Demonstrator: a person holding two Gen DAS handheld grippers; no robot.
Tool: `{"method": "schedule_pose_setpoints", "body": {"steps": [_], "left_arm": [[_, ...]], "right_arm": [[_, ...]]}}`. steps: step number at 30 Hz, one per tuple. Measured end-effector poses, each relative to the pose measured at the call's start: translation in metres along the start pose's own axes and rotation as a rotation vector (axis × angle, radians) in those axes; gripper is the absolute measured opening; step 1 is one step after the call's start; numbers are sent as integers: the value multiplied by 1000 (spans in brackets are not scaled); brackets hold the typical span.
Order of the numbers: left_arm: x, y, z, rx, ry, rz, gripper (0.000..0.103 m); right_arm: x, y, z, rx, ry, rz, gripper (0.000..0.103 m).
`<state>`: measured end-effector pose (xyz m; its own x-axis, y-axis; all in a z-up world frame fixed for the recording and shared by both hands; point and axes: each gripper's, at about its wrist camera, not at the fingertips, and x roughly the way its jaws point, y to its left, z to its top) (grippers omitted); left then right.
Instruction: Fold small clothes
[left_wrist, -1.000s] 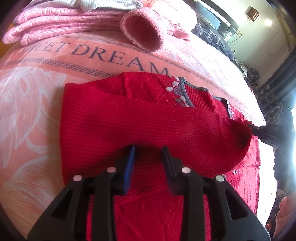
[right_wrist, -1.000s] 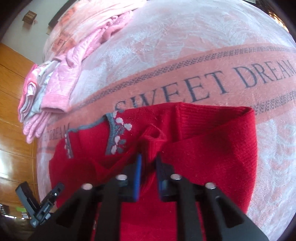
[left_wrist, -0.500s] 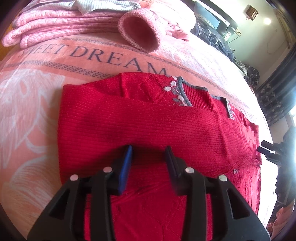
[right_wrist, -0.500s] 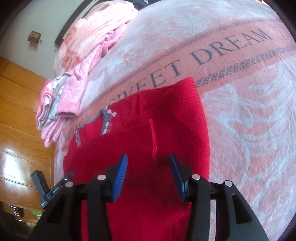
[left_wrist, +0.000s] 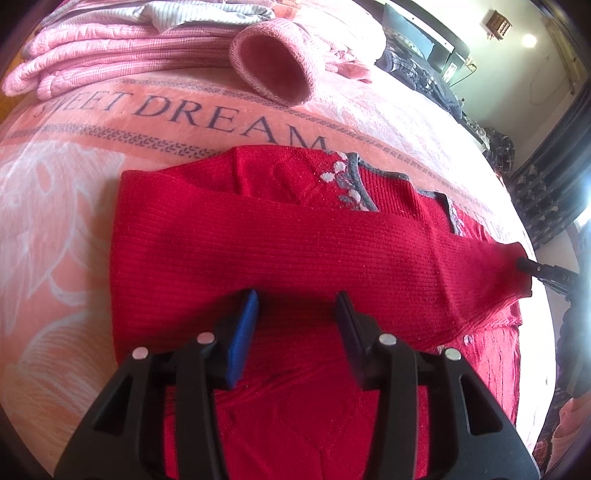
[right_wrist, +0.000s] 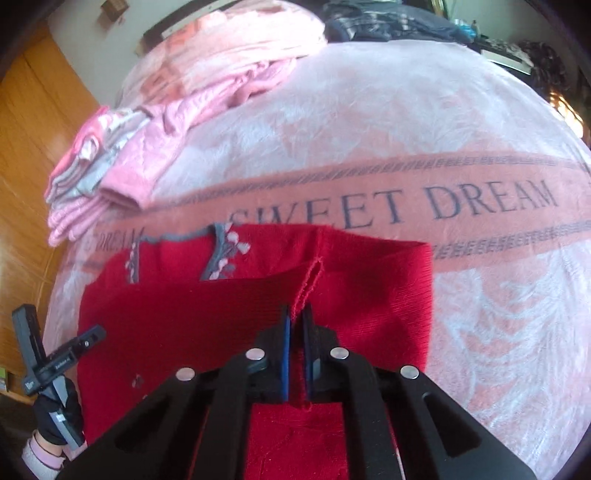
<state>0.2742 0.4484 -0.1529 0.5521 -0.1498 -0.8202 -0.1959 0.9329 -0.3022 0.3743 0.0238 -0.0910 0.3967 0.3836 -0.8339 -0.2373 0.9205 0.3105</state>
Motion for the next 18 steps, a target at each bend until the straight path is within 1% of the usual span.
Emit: {"method": "schedule_pose_setpoints", "body": {"steps": [1, 3, 4, 5, 6, 8, 9, 10, 12, 14, 16, 18], "left_arm": [[0, 0, 0, 4, -1, 0, 43], [0, -1, -1, 9, -2, 4, 43], [-1, -1, -2, 11, -3, 7, 43], [0, -1, -2, 13, -2, 8, 43], [0, -2, -2, 14, -2, 10, 43], [0, -2, -1, 17, 0, 14, 43], [-1, -3, -1, 19, 2, 16, 44], [-2, -4, 0, 17, 8, 21, 43], [-8, -9, 2, 8, 11, 38, 44], [-16, -18, 3, 11, -3, 29, 46], [-21, -32, 1, 33, -18, 12, 49], [-19, -43, -2, 64, -7, 15, 51]], "right_arm": [[2, -5, 0, 9, 3, -20, 4], [17, -15, -3, 24, 45, -59, 3], [24, -21, -5, 37, 62, -90, 0], [31, -27, -8, 42, 76, -129, 0], [36, -34, -10, 56, 81, -104, 0], [30, -43, -13, 101, 64, -49, 0], [26, -45, -14, 110, 58, -38, 0], [20, -43, -15, 105, 50, -27, 3], [10, -30, -17, 70, 47, 18, 4], [1, -12, -17, 20, 39, 34, 9], [-2, 5, -18, -25, 35, 45, 11], [2, 16, -21, -43, 55, 60, 12]]}}
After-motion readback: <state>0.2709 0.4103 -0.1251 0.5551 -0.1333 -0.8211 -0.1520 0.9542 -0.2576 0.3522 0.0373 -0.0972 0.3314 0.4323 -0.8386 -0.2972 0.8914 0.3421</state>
